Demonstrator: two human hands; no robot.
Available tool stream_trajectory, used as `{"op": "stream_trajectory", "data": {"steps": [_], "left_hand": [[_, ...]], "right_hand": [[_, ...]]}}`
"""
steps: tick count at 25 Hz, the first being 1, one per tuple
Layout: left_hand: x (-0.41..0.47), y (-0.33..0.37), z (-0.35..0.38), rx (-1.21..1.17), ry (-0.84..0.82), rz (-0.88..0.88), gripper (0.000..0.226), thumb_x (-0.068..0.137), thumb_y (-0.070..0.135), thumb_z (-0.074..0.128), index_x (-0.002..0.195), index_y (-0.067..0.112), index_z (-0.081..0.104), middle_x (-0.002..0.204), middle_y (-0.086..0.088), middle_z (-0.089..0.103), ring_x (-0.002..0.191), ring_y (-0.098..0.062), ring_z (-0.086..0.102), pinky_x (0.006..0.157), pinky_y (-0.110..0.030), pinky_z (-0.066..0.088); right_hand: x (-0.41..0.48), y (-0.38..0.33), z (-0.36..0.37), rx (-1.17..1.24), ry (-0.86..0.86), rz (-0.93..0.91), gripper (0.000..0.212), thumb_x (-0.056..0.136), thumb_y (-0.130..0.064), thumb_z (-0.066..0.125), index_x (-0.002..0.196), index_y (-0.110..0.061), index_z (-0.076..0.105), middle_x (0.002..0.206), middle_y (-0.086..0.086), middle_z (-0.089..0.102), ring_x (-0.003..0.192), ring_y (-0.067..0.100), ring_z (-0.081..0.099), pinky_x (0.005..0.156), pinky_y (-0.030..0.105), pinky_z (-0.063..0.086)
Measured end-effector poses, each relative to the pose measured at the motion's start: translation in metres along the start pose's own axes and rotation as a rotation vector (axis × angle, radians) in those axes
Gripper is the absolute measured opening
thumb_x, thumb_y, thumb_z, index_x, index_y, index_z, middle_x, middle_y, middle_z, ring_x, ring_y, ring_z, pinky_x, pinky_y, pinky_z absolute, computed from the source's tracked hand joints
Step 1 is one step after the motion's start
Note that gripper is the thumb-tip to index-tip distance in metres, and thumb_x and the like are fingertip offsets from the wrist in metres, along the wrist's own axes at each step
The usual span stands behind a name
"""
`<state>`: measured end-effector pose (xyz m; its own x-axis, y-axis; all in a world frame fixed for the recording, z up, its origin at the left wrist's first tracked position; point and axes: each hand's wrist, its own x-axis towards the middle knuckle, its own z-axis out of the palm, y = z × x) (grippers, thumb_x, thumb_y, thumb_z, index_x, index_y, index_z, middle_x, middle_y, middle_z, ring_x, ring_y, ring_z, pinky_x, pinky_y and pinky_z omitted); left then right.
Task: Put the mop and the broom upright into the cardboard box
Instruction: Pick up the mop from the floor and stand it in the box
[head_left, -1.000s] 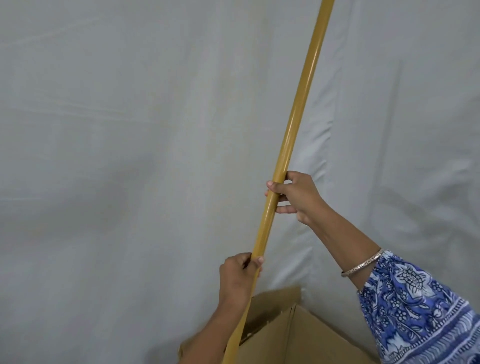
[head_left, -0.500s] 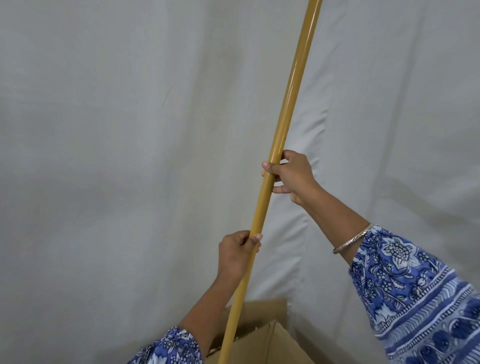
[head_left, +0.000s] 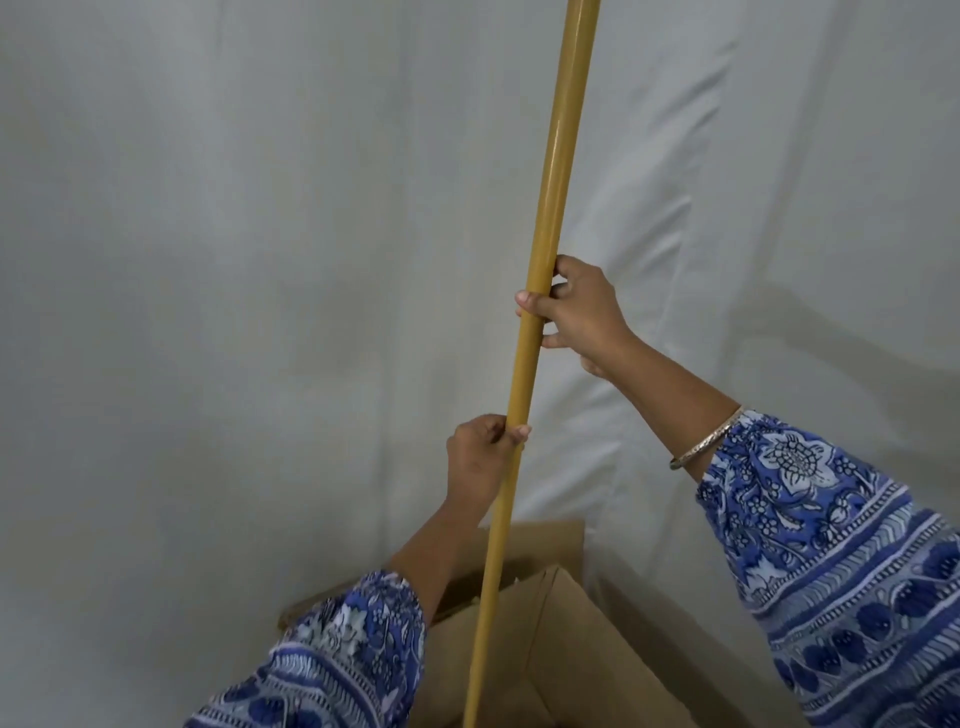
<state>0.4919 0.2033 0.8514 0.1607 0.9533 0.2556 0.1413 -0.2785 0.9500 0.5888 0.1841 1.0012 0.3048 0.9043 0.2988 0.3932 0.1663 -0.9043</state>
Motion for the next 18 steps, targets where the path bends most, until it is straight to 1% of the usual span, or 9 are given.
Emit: {"op": "stream_trajectory", "data": {"steps": [2, 6, 9, 12, 16, 18], "left_hand": [[0.012, -0.016, 0.009, 0.022, 0.016, -0.027, 0.028, 0.079, 0.028, 0.066, 0.08, 0.0, 0.069, 0.081, -0.027, 0.07, 0.078, -0.04, 0.065, 0.074, -0.053, 0.057], [0.03, -0.037, 0.023, 0.037, 0.036, -0.081, 0.025, 0.08, 0.024, 0.065, 0.086, 0.0, 0.068, 0.085, -0.025, 0.07, 0.08, -0.038, 0.065, 0.076, -0.051, 0.057], [0.042, -0.046, 0.03, 0.068, 0.073, -0.109, 0.024, 0.08, 0.023, 0.065, 0.089, 0.001, 0.068, 0.086, -0.022, 0.07, 0.081, -0.035, 0.065, 0.076, -0.045, 0.057], [0.046, -0.057, 0.031, 0.129, 0.123, -0.114, 0.023, 0.08, 0.022, 0.065, 0.089, 0.001, 0.066, 0.081, -0.016, 0.068, 0.078, -0.032, 0.064, 0.071, -0.038, 0.054], [0.061, -0.079, 0.024, 0.183, 0.126, -0.131, 0.022, 0.08, 0.022, 0.065, 0.086, 0.001, 0.066, 0.083, -0.023, 0.069, 0.077, -0.035, 0.064, 0.073, -0.045, 0.055], [0.064, -0.091, 0.023, 0.214, 0.093, -0.167, 0.022, 0.08, 0.021, 0.065, 0.084, -0.001, 0.065, 0.078, -0.022, 0.066, 0.072, -0.031, 0.061, 0.073, -0.046, 0.055]], "right_hand": [[0.012, 0.019, 0.005, -0.009, -0.034, 0.007, 0.029, 0.084, -0.011, 0.062, 0.111, -0.009, 0.054, 0.107, 0.021, 0.067, 0.101, 0.027, 0.067, 0.078, 0.043, 0.056], [0.035, 0.048, 0.008, 0.014, -0.09, 0.014, 0.032, 0.084, -0.01, 0.061, 0.115, -0.006, 0.053, 0.108, 0.024, 0.067, 0.102, 0.027, 0.067, 0.076, 0.043, 0.055], [0.052, 0.064, 0.008, 0.03, -0.153, 0.018, 0.032, 0.085, -0.009, 0.06, 0.115, -0.005, 0.052, 0.108, 0.025, 0.067, 0.103, 0.028, 0.066, 0.08, 0.049, 0.054], [0.064, 0.077, 0.016, 0.042, -0.231, 0.005, 0.034, 0.085, -0.009, 0.06, 0.118, -0.007, 0.051, 0.11, 0.024, 0.066, 0.104, 0.029, 0.066, 0.082, 0.047, 0.055], [0.078, 0.096, 0.035, 0.045, -0.242, -0.003, 0.033, 0.083, -0.011, 0.062, 0.114, -0.008, 0.054, 0.107, 0.027, 0.065, 0.101, 0.035, 0.065, 0.084, 0.051, 0.056], [0.08, 0.11, 0.043, 0.016, -0.246, -0.001, 0.032, 0.081, -0.012, 0.064, 0.112, -0.009, 0.055, 0.104, 0.025, 0.066, 0.1, 0.036, 0.065, 0.085, 0.052, 0.055]]}}
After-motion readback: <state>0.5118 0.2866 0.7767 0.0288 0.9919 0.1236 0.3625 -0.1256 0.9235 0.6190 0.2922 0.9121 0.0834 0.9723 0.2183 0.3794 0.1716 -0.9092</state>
